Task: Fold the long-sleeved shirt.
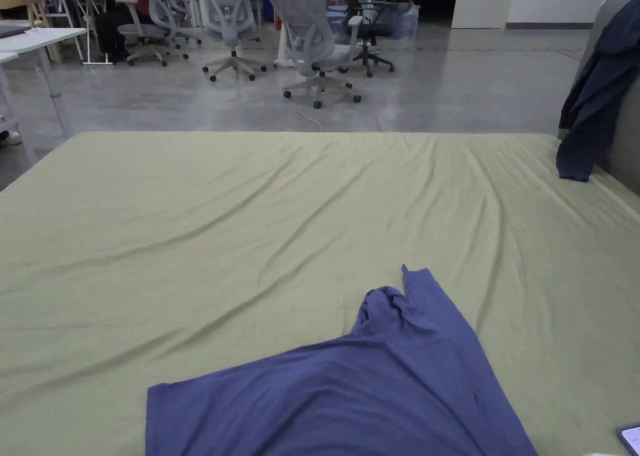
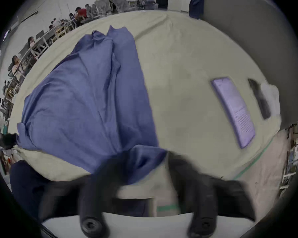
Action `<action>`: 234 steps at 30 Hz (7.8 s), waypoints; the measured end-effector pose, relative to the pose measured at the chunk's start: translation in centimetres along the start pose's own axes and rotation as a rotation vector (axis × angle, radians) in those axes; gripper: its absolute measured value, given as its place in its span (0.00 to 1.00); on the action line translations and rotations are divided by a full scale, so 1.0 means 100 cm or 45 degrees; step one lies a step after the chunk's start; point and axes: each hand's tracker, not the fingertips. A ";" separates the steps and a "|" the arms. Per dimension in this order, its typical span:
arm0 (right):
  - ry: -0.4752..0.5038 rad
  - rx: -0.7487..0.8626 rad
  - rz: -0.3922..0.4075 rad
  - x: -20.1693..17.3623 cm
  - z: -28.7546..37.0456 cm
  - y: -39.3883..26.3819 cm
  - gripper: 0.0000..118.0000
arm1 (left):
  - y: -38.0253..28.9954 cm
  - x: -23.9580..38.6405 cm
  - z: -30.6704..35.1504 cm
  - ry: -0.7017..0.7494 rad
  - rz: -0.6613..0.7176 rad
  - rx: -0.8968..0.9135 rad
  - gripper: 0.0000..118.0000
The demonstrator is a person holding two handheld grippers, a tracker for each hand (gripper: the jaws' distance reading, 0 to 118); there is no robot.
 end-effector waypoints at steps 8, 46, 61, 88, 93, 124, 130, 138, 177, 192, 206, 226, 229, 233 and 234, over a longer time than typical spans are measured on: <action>0.131 0.504 -0.161 -0.015 0.120 0.010 0.98 | -0.012 0.040 0.099 0.003 -0.151 0.266 0.94; 0.051 0.025 0.398 -0.121 -0.138 0.244 0.30 | 0.122 0.055 -0.069 0.070 -0.195 0.260 0.01; 0.347 0.769 0.131 -0.077 0.127 0.153 0.07 | 0.112 0.079 0.091 -0.109 -0.015 0.663 0.01; 0.175 1.433 0.108 -0.045 0.449 0.371 0.07 | 0.362 0.245 0.329 -0.383 -0.242 1.334 0.01; 0.121 1.406 0.032 -0.043 0.471 0.466 0.07 | 0.445 0.272 0.323 -0.313 -0.254 1.351 0.01; 0.075 0.388 0.038 -0.064 -0.049 0.466 0.07 | 0.426 0.185 -0.116 -0.008 -0.253 0.582 0.00; 0.126 0.337 0.078 -0.038 -0.050 0.357 0.07 | 0.323 0.125 -0.108 -0.113 -0.215 0.462 0.00; 0.178 0.397 0.146 -0.021 0.035 0.194 0.07 | 0.182 0.071 -0.020 -0.090 -0.197 0.411 0.00; 0.190 0.411 -0.206 0.035 0.088 -0.020 0.97 | -0.018 0.051 0.092 -0.143 -0.216 0.331 0.98; 0.329 0.536 0.042 -0.039 0.039 0.185 1.00 | 0.031 0.131 0.070 -0.207 -0.363 0.364 0.01; 0.130 0.033 0.048 -0.138 -0.242 0.484 0.91 | 0.060 0.130 -0.018 -0.215 -0.330 0.262 0.01; 0.263 0.222 0.188 -0.080 0.003 0.330 0.07 | 0.013 0.155 0.061 -0.385 -0.364 0.316 0.01; 0.225 0.211 0.231 -0.079 0.023 0.260 0.07 | 0.002 0.156 0.073 -0.410 -0.380 0.313 0.01; 0.178 0.051 0.217 -0.077 -0.001 0.171 0.07 | -0.010 0.152 0.076 -0.416 -0.376 0.296 0.01; 0.167 -0.005 0.204 -0.077 -0.017 0.151 0.07 | -0.012 0.150 0.075 -0.413 -0.370 0.294 0.01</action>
